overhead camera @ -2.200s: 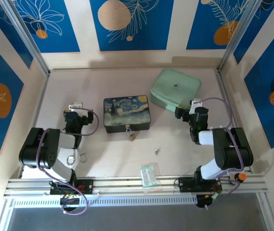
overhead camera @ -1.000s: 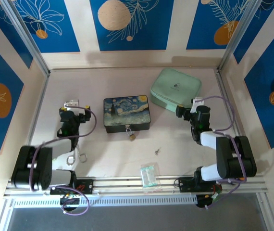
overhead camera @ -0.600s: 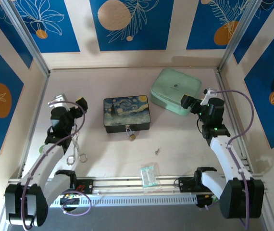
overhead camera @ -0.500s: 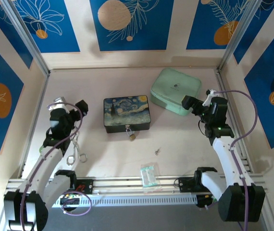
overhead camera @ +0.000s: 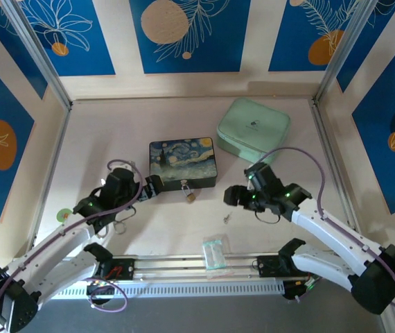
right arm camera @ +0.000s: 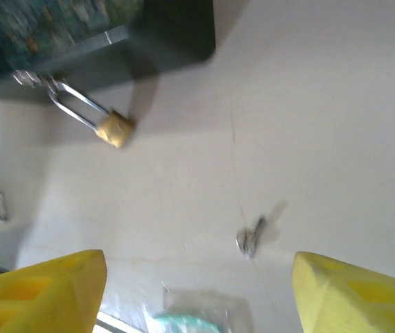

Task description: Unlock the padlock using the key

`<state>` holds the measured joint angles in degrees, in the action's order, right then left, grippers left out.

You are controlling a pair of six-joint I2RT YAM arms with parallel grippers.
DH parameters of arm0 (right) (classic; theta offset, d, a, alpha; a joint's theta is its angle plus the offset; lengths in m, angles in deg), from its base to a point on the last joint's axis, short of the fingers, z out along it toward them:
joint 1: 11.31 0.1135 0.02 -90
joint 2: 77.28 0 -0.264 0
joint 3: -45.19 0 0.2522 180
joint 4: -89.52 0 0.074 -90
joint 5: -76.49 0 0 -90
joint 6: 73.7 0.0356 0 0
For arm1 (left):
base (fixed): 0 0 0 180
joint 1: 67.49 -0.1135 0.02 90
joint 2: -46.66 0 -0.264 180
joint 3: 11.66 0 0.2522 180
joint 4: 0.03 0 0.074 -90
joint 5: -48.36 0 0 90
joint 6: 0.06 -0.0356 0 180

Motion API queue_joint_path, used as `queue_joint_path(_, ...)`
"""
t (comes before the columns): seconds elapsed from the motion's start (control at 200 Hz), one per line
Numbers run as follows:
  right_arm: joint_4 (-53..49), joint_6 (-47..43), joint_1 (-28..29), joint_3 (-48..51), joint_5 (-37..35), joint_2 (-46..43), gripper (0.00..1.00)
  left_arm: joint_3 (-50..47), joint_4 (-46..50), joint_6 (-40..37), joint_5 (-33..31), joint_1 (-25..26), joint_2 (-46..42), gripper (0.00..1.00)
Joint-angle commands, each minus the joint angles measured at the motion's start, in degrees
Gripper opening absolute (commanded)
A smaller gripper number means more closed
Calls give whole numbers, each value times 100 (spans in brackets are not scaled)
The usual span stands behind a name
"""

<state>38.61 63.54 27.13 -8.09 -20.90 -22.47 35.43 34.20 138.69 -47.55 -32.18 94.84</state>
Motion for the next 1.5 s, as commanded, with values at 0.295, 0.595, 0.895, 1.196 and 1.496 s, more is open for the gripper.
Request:
queue_joint_path(0.295,320,1166,1200,374,-831,1176,53,57,-567,952,-1006,1646,845,100)
queue_joint_path(0.595,569,1194,1298,316,-938,1747,45,148,-908,1042,-1043,1986,1316,100)
queue_joint_path(0.895,740,1173,1471,107,-996,2363,39,104,-966,1116,-1118,2107,1330,100)
queue_joint_path(1.196,568,1287,1631,51,-1184,2746,30,-32,-1015,1233,-1116,2120,1247,100)
queue_joint_path(1.496,877,944,1532,285,-1100,2565,14,-57,-1012,1242,-1227,2121,1246,100)
